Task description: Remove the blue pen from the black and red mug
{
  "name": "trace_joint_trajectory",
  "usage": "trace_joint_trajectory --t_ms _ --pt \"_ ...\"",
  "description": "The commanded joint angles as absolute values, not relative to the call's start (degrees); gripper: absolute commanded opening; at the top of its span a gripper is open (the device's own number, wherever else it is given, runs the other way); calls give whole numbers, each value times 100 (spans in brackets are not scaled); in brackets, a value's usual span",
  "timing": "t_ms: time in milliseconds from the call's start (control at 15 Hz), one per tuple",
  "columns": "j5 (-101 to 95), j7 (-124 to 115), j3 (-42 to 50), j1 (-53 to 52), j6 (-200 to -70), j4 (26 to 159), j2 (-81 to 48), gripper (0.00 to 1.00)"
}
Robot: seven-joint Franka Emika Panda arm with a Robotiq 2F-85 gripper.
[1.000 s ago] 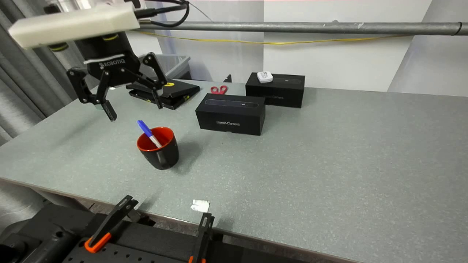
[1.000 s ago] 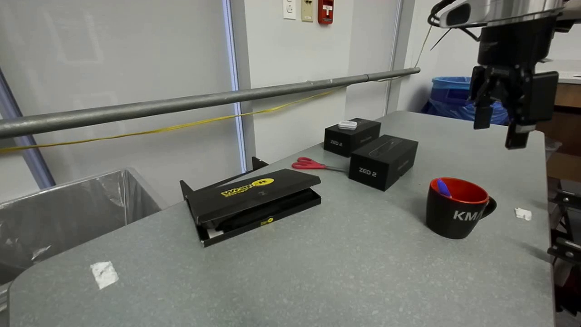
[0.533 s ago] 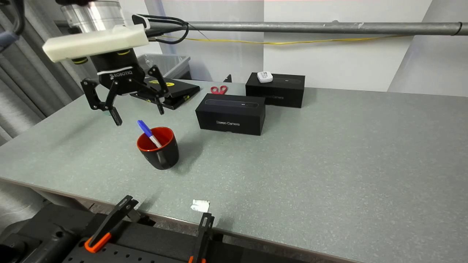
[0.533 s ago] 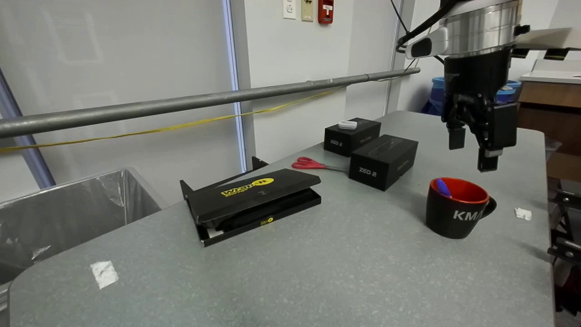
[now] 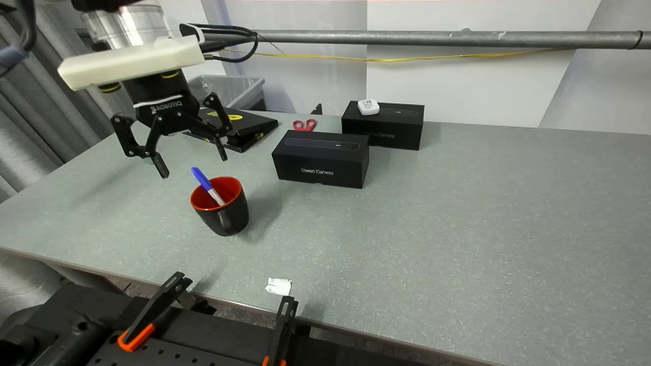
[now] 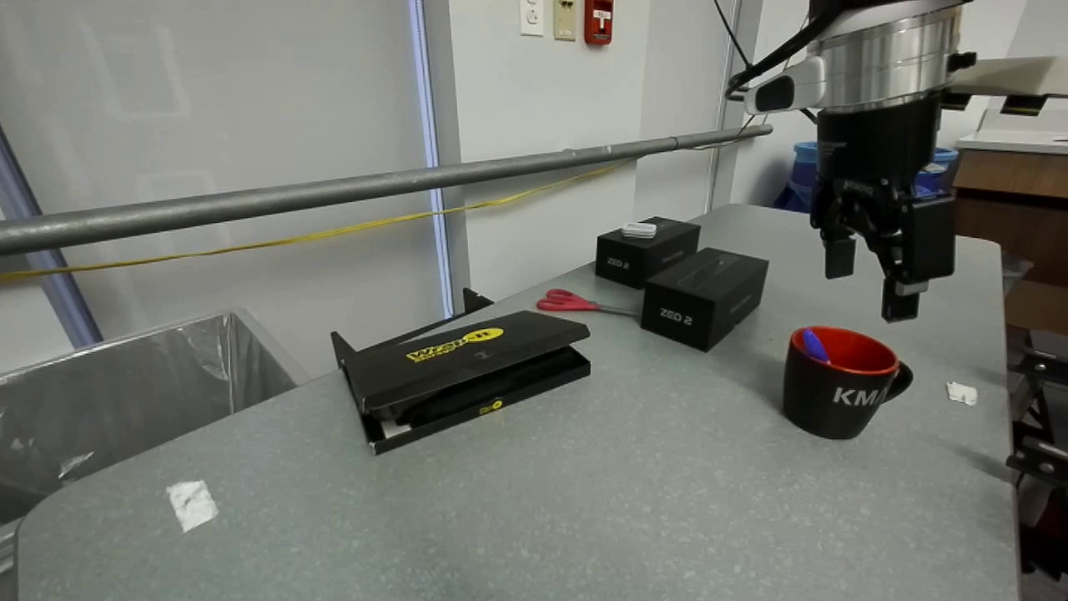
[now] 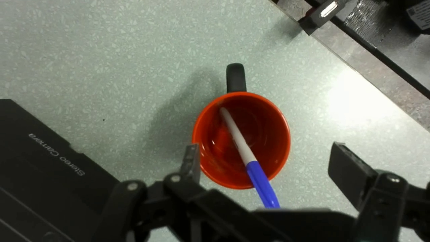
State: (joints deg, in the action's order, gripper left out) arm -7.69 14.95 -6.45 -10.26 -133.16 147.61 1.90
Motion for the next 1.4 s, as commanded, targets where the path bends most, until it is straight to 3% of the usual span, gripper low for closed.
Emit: trace_joint_trajectory --t_ms 0,733,800,1333 --pt "-1104 1193 -810 -1017 -13443 14683 -47 100" --pt "-1396 1084 -972 -1042 -13852 14413 -658 97" --pt "-1384 1114 -974 -1039 -13893 14386 -702 79" --pt "-1312 1220 -967 -1013 -14044 14234 -892 16"
